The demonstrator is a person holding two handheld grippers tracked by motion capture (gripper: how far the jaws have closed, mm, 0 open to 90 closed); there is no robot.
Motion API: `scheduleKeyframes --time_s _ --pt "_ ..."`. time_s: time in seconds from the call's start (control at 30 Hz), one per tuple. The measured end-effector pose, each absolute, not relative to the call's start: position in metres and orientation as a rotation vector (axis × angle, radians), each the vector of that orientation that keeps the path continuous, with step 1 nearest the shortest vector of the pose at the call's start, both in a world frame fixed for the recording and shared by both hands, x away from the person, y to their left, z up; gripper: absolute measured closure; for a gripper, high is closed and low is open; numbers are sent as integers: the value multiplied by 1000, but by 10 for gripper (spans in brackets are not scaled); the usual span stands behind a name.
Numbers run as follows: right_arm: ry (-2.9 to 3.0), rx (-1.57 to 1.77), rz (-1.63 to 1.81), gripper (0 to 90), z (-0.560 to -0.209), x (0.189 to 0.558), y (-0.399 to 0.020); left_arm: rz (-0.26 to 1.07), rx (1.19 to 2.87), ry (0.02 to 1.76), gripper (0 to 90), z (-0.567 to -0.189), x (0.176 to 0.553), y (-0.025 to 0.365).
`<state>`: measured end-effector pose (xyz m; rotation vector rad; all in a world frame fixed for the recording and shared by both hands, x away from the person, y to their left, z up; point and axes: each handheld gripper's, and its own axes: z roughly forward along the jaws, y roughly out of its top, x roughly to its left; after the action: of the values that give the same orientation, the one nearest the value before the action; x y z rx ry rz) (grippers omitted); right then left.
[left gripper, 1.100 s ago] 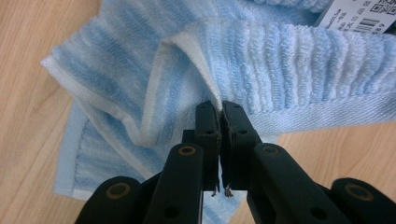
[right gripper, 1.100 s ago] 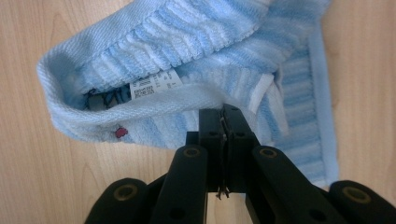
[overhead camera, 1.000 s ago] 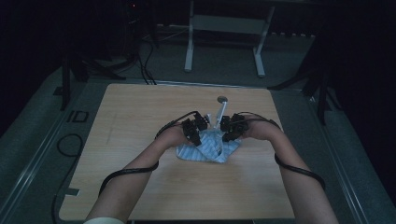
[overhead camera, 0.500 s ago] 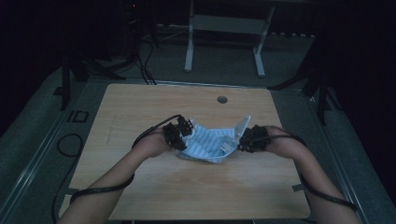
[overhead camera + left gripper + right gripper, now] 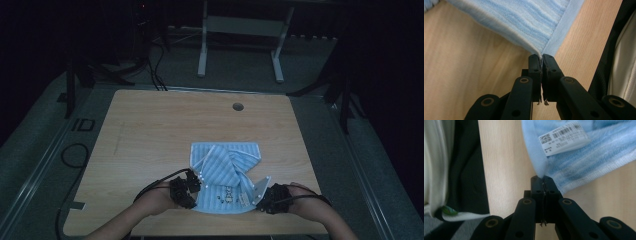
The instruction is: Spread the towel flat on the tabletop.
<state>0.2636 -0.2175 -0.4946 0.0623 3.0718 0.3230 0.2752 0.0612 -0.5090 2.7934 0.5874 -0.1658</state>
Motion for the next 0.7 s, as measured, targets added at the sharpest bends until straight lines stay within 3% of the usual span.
scheduleKeyframes --time_s 0.1,0.13,0.23,0.27,0.37,0.53,0.7 --pt "3119 70 293 858 -506 261 -215 -169 2781 603 855 -510 273 63" --pt "3134 90 290 808 -508 262 -214 -243 2762 610 831 -510 274 67" --pt "3140 134 296 703 -504 265 -215 -245 2754 638 670 -509 276 73" --pt "3140 134 296 703 -504 265 -215 -257 2746 649 670 -507 278 77" --pt "3093 203 363 626 -469 276 -226 -185 2741 684 552 -494 286 90" --pt "3009 281 424 601 -441 304 -224 -33 2706 728 508 -465 315 95" --pt "2994 339 442 589 -441 348 -188 4 2639 738 488 -443 353 82"
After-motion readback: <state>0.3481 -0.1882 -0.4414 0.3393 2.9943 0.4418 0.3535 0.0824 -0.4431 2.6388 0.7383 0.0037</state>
